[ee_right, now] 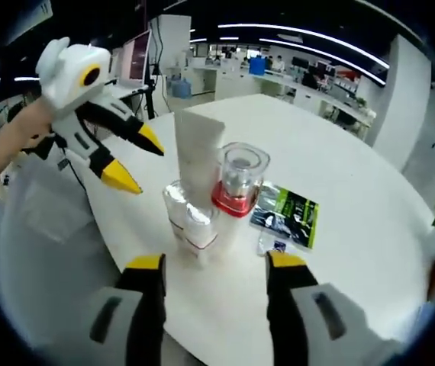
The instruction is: Arrange the skincare products in the storage area until every visible bottle or jar stands upright without overlapping.
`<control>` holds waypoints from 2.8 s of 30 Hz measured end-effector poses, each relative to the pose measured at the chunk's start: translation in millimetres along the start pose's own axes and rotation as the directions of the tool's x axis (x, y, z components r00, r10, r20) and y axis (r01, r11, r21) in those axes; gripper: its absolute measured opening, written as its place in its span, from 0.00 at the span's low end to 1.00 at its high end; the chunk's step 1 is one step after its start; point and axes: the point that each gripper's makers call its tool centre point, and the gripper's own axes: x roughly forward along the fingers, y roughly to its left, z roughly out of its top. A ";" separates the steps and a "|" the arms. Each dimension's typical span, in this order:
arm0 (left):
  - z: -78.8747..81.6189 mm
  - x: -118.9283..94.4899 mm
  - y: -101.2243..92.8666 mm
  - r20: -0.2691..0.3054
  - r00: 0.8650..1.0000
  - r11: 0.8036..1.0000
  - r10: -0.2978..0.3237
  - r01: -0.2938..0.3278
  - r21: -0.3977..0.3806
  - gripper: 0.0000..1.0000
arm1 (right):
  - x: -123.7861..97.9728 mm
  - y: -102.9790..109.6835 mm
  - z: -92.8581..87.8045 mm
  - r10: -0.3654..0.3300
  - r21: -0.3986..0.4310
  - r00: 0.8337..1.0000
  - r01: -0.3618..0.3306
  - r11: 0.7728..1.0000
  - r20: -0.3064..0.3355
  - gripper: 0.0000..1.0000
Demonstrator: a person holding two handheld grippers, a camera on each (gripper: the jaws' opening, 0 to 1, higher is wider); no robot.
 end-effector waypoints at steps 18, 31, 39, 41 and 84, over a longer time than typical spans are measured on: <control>2.0 -20.7 5.3 0.001 1.000 1.000 0.020 -0.020 -0.025 0.58 | -17.0 -1.9 14.3 -0.030 -0.018 0.999 0.030 0.999 0.031 0.77; 6.3 -35.1 7.9 0.017 0.999 0.998 0.041 -0.040 -0.051 0.68 | -23.1 -9.0 20.0 -0.060 -0.028 0.997 0.061 0.998 0.044 0.89; 9.3 -40.7 12.2 0.034 0.998 0.997 0.056 -0.054 -0.062 0.74 | -28.6 -13.0 28.0 -0.072 -0.024 0.994 0.074 0.997 0.082 0.97; 9.5 -41.4 13.1 0.034 0.998 0.996 0.057 -0.055 -0.066 0.76 | -29.1 -13.5 29.0 -0.074 -0.022 0.994 0.076 0.997 0.086 0.98; 12.1 -45.1 11.1 0.042 0.999 0.998 0.017 -0.015 -0.056 0.97 | -26.7 -14.1 24.9 -0.046 -0.050 0.997 0.049 0.998 0.064 1.00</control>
